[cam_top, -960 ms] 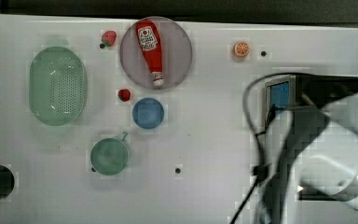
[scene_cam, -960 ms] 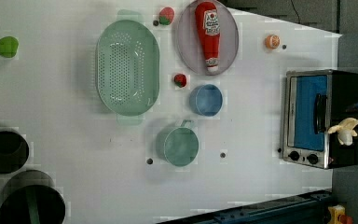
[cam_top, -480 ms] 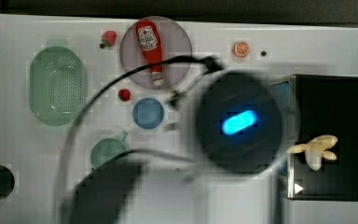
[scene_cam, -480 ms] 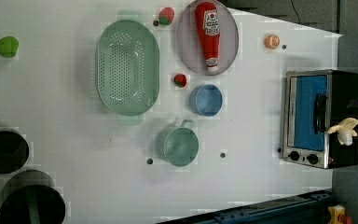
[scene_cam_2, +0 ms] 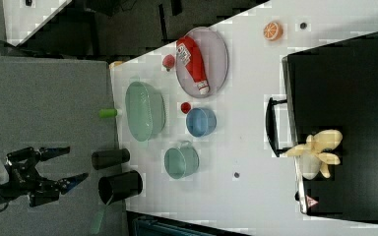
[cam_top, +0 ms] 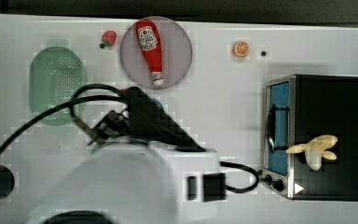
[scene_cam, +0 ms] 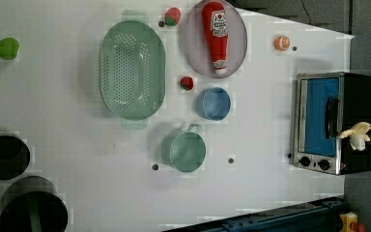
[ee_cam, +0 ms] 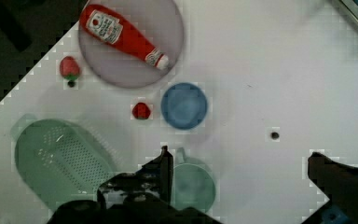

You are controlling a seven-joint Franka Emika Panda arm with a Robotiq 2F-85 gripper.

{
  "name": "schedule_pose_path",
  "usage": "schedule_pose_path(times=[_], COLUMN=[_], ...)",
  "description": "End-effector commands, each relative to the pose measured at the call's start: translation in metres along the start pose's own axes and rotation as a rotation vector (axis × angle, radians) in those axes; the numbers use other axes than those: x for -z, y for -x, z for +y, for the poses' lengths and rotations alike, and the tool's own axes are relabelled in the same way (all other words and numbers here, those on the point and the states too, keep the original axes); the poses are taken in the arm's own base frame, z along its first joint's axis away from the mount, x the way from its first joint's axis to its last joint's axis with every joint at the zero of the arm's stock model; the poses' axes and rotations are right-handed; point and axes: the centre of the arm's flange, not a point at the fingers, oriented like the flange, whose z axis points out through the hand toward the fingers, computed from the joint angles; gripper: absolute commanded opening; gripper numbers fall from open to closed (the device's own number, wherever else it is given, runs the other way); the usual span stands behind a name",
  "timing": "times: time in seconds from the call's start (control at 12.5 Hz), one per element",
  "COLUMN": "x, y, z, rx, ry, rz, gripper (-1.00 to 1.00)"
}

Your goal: Pick banana from table and place on oven.

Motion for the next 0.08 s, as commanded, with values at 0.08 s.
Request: schedule_pose_path(times=[0.08], x=[-0.042], y=[-0.0632], z=[0.0409], rx=[-0.196], ry=[0.088], rz=[-0.051], gripper=[1.0])
